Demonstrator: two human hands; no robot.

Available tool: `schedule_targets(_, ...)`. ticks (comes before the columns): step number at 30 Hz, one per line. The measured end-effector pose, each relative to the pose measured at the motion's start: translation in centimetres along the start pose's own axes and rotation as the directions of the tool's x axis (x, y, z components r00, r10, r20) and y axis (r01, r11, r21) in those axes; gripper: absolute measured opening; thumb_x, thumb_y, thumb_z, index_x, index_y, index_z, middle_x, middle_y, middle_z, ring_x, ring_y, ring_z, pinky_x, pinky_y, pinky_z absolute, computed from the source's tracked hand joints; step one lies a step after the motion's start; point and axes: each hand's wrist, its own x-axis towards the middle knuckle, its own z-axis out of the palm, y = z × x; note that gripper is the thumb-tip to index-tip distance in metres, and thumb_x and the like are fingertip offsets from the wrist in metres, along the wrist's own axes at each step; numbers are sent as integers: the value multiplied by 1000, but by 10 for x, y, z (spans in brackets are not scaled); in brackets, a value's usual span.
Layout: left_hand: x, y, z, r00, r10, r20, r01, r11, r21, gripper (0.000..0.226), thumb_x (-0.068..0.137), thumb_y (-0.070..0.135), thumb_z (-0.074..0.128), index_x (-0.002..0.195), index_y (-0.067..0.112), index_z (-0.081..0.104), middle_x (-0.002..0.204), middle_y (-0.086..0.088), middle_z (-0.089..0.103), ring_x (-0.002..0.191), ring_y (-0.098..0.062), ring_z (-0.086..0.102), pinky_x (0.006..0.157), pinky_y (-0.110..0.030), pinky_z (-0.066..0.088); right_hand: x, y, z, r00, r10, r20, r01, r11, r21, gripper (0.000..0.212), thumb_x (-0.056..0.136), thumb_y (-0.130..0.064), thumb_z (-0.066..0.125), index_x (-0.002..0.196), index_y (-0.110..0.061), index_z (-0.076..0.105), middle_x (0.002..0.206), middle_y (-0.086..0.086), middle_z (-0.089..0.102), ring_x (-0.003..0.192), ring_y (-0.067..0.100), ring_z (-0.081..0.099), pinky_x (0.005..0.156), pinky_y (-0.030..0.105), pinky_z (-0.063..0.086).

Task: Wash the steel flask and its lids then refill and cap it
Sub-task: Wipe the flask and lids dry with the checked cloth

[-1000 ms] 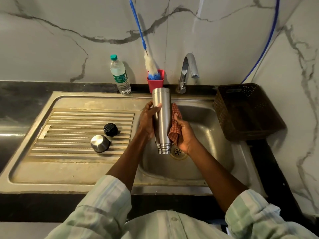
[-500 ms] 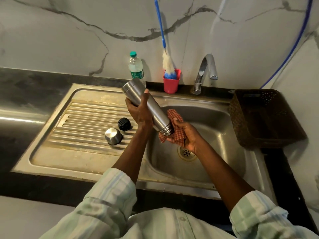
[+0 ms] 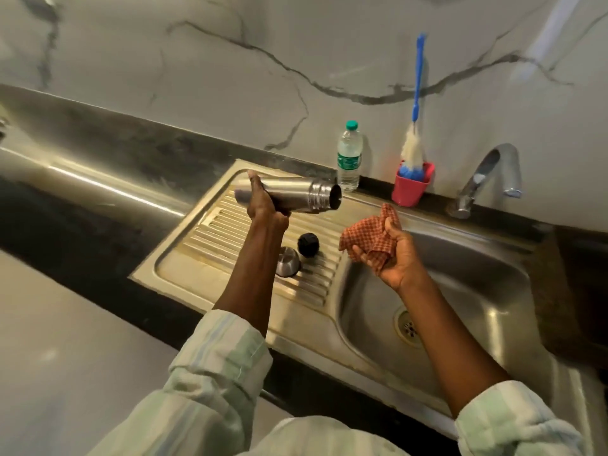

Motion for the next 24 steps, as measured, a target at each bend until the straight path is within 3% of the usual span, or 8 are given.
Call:
schedule_targets(2,8,6,-6,990,-142,1,142,990,-23,72,82,56,73,129,8,48,121,-21,65,103,-40,67,85,-55,58,5,0,13,1000,-4,14,4,1000,-11,30,98,-34,51,112,-9,59,95,20,71,92,36,65,86,48,52)
schedule_targets(5,21,5,-17,971,-238,-23,236,970,-49,69,83,47,75,135,8,51,121,-27,63,97,-44,65,73,-55,58,9,0,32,997,-26,73,29,999,-45,25,98,-31,50,110,-11,59,93,19,71,90,36,65,89,50,49)
schedule_targets(8,36,3,-23,939,-334,-79,325,940,-107,78,64,26,91,130,13,53,119,-29,59,92,-52,64,56,-60,56,12,-2,45,990,-43,132,53,996,-74,32,95,-29,54,121,-11,58,104,18,68,95,36,65,93,51,47)
schedule_targets(13,40,8,-34,879,-474,-62,447,861,-242,74,64,11,88,126,-4,51,111,-30,60,79,-56,65,49,-60,54,13,-1,59,991,-45,123,52,997,-54,44,91,-29,60,130,-10,57,116,17,69,109,35,64,102,52,46)
schedule_targets(17,50,8,-42,834,-550,-42,506,794,-337,69,64,10,87,124,-3,55,107,-30,59,69,-60,62,49,-61,54,10,3,60,996,-49,81,54,996,-64,45,91,-30,60,131,-11,58,122,16,66,105,33,64,89,42,52)
schedule_targets(20,56,4,-46,825,-563,-46,508,775,-375,71,66,12,88,126,-1,53,105,-31,58,65,-62,60,48,-61,53,9,7,57,996,-44,82,47,998,-38,36,91,-30,58,123,-14,64,121,17,65,103,34,63,82,39,52)
schedule_targets(23,59,2,-47,820,-571,-47,512,768,-384,75,64,12,88,128,2,50,104,-32,58,66,-62,60,48,-62,53,8,10,52,995,-51,91,49,998,25,23,94,-28,55,97,-19,76,107,15,70,102,35,63,90,45,51)
schedule_targets(24,56,1,-46,818,-574,-45,520,769,-371,75,64,11,89,128,1,50,103,-32,58,66,-61,60,48,-62,53,8,11,51,995,-44,91,41,999,33,22,94,-29,56,97,-20,77,106,15,71,105,36,63,94,47,50)
